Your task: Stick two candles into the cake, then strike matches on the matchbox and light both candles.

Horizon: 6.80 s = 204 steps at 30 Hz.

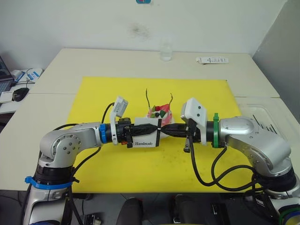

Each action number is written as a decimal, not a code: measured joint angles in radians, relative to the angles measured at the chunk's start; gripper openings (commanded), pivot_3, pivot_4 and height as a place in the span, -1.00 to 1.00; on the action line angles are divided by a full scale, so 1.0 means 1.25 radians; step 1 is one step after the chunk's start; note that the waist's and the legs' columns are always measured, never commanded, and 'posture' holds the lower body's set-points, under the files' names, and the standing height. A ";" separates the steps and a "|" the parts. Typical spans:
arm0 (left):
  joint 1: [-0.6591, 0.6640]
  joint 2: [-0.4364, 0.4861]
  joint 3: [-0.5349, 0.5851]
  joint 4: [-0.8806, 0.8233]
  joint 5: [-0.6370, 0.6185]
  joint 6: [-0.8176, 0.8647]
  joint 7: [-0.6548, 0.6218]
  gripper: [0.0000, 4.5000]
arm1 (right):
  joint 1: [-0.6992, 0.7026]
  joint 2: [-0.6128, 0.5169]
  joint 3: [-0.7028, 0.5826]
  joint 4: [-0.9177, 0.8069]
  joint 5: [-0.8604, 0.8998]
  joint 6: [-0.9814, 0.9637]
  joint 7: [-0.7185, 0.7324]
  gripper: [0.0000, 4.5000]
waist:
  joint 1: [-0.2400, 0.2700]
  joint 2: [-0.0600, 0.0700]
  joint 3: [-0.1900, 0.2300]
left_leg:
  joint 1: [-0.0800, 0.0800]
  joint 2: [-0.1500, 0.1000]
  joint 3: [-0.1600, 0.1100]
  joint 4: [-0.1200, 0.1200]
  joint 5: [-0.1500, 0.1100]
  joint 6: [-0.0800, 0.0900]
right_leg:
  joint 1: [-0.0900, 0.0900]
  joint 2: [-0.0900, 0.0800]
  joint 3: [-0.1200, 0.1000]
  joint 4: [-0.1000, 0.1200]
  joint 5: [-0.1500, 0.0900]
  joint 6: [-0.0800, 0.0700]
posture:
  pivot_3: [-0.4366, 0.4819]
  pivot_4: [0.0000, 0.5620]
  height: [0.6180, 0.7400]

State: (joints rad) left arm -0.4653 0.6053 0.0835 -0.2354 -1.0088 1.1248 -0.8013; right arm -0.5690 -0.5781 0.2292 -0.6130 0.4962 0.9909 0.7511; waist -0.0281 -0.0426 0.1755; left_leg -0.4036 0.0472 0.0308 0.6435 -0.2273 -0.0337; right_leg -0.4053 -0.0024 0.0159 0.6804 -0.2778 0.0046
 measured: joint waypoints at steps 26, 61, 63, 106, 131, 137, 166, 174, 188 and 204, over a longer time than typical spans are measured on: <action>-0.005 -0.015 0.033 0.011 -0.061 0.090 0.031 -1.00 | 0.024 -0.056 0.077 0.040 -0.065 -0.164 0.049 -0.99 | 0.000 0.000 0.000 | 0.000 0.000 0.000 0.000 0.000 0.000 | 0.000 0.000 0.000 0.000 0.000 0.000 | -0.05 -0.47 1.00; 0.243 0.130 0.016 -0.070 0.088 -0.101 -0.066 -1.00 | -0.189 0.058 0.128 0.143 -0.226 -0.215 -0.092 -0.99 | 0.001 -0.002 0.004 | -0.004 0.000 0.000 0.001 0.000 0.000 | -0.004 -0.002 0.000 0.000 0.000 0.000 | -0.05 -0.47 1.00; 0.243 0.127 0.011 -0.071 0.091 -0.102 -0.065 -1.00 | -0.199 0.075 0.148 0.181 -0.273 -0.253 -0.108 -0.99 | 0.002 -0.002 0.004 | -0.004 0.000 0.000 0.001 0.000 0.000 | -0.004 -0.002 -0.001 0.000 0.001 -0.002 | -0.05 -0.47 1.00; 0.228 0.109 -0.007 -0.073 0.107 -0.104 -0.068 -1.00 | -0.225 0.120 0.149 0.307 -0.481 -0.384 -0.068 -0.99 | 0.002 -0.002 0.004 | -0.006 0.000 -0.001 0.001 0.000 0.000 | -0.005 -0.002 -0.001 0.000 0.003 -0.005 | -0.05 -0.47 1.00; 0.226 0.109 -0.007 -0.057 0.123 -0.109 -0.084 -1.00 | -0.218 0.128 0.049 0.185 -0.378 -0.235 -0.019 -0.99 | 0.002 -0.002 0.004 | -0.006 0.000 -0.001 0.001 0.000 0.000 | -0.005 -0.002 -0.002 0.000 0.003 -0.005 | -0.05 -0.47 1.00; 0.215 0.109 -0.010 -0.052 0.131 -0.109 -0.087 -1.00 | -0.220 0.099 -0.052 0.076 -0.227 -0.049 0.030 -0.99 | 0.001 -0.001 0.004 | -0.006 0.000 -0.001 0.001 0.000 0.000 | -0.005 -0.002 -0.002 0.001 0.003 -0.005 | -0.05 -0.47 1.00; 0.197 0.066 -0.030 -0.096 0.085 -0.065 -0.073 -1.00 | 0.322 -0.209 -0.540 0.393 -0.310 -0.195 -0.177 -0.72 | -0.004 0.000 0.002 | 0.002 -0.001 0.001 0.001 0.000 0.000 | 0.001 0.002 0.002 0.001 0.001 -0.002 | -0.05 -0.47 1.00; 0.209 0.061 -0.030 -0.104 0.082 -0.065 -0.063 -1.00 | 0.275 -0.199 -0.534 0.441 -0.298 -0.215 -0.191 0.55 | -0.001 0.002 0.002 | 0.001 -0.001 0.002 0.000 0.000 0.000 | 0.001 0.003 0.002 0.000 0.000 0.000 | -0.05 -0.47 1.00; 0.220 0.069 -0.021 -0.115 0.073 -0.067 -0.060 -1.00 | 0.377 -0.219 -0.562 0.174 -0.097 -0.282 0.012 0.99 | -0.001 0.004 0.002 | 0.001 0.000 0.001 0.000 0.000 0.000 | 0.001 0.002 0.001 0.000 0.000 0.000 | -0.05 -0.47 1.00; 0.196 0.079 -0.019 -0.111 0.070 -0.068 -0.063 -1.00 | 0.293 0.018 -0.290 0.461 -0.221 -0.548 -0.069 0.99 | -0.001 0.004 0.001 | 0.001 -0.001 0.001 0.000 0.000 0.000 | 0.000 0.002 0.002 0.000 0.001 0.000 | -0.05 -0.47 1.00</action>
State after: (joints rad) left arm -0.2199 0.7046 0.0594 -0.3737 -0.9211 1.0404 -0.8800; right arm -0.2024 -0.5562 -0.1337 -0.0373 0.2201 0.3060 0.6651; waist -0.0288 -0.0382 0.1772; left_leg -0.4028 0.0465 0.0325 0.6439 -0.2272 -0.0334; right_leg -0.4048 0.0003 0.0180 0.6808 -0.2770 0.0046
